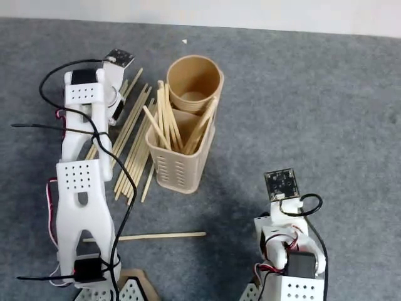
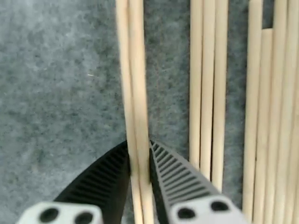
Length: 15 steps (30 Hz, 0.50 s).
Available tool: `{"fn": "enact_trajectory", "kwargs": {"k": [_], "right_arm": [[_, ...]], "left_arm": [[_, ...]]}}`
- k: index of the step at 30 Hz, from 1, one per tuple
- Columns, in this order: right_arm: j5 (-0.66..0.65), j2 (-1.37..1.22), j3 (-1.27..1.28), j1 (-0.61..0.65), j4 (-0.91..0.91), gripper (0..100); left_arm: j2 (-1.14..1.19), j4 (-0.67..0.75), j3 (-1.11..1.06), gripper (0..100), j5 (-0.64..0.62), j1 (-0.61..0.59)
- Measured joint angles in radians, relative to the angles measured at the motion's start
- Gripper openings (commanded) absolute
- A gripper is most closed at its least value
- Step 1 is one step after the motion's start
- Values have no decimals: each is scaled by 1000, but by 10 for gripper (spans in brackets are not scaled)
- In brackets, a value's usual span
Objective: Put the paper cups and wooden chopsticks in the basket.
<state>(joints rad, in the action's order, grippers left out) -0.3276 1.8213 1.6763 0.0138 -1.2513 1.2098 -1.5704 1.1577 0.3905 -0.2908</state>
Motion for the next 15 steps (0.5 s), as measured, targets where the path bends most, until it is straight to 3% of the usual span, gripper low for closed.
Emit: {"fn": "enact_trajectory", "kwargs": {"k": [8,11,15], "right_arm": [[0,0,0,0,0,170],[0,0,0,0,0,170],[0,0,0,0,0,170]], "left_arm": [[20,-180,282,4,-8,12],[15,-196,428,4,-52,23],[-78,-206,443,4,-110,61]]}}
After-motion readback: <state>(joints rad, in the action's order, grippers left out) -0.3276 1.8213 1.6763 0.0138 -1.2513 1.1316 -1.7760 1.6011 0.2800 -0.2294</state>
